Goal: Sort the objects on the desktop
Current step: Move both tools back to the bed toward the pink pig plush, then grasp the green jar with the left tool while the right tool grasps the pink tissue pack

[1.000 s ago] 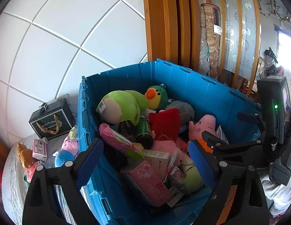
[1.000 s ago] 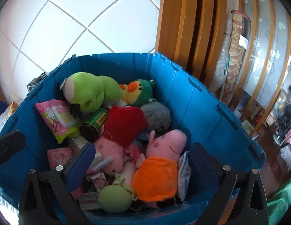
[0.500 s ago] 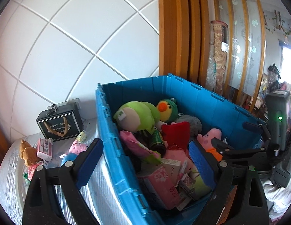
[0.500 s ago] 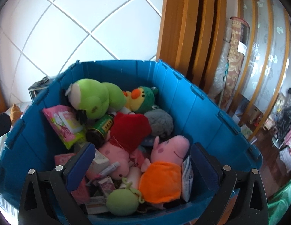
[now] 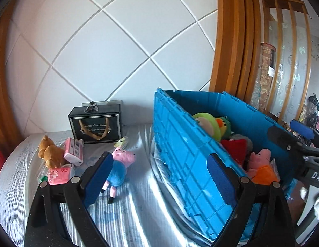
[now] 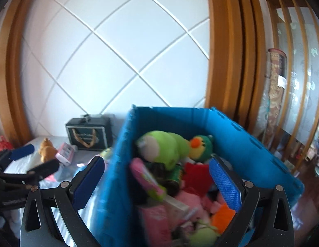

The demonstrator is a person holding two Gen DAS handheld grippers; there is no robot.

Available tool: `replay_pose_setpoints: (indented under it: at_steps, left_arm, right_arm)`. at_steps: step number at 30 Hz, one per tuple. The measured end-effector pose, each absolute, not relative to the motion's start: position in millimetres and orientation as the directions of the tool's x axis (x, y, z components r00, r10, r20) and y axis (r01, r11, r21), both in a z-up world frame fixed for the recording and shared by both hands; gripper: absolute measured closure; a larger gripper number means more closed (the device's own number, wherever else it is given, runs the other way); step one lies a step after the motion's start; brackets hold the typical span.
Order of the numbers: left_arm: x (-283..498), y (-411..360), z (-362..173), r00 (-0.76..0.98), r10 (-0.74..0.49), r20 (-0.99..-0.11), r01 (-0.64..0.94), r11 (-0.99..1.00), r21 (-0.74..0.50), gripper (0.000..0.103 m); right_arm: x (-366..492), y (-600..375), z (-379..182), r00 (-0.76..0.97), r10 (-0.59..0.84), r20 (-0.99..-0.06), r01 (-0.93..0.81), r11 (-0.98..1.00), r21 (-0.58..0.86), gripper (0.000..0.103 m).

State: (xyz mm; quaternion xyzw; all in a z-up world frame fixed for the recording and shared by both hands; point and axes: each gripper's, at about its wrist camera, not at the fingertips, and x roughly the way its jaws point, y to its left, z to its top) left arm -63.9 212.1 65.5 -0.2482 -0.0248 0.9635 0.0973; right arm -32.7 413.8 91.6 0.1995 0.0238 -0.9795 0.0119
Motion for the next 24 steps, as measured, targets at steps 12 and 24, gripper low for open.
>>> replay_pose_setpoints:
  at_steps: [12, 24]
  left_arm:
    - [-85.7, 43.4, 5.0, -0.817, 0.032, -0.576, 0.047, -0.992, -0.121, 0.010]
    - [-121.2, -97.4, -108.9, -0.640, -0.172, -0.749, 0.339, -0.938, -0.075, 0.010]
  right_arm:
    - [-61.6, 257.2, 82.8, -0.893, -0.204, -0.401, 0.238, -0.971, -0.036, 0.000]
    - [-139.8, 116.5, -8.6, -0.713, -0.387, -0.584, 0.489, -0.872, -0.019, 0.000]
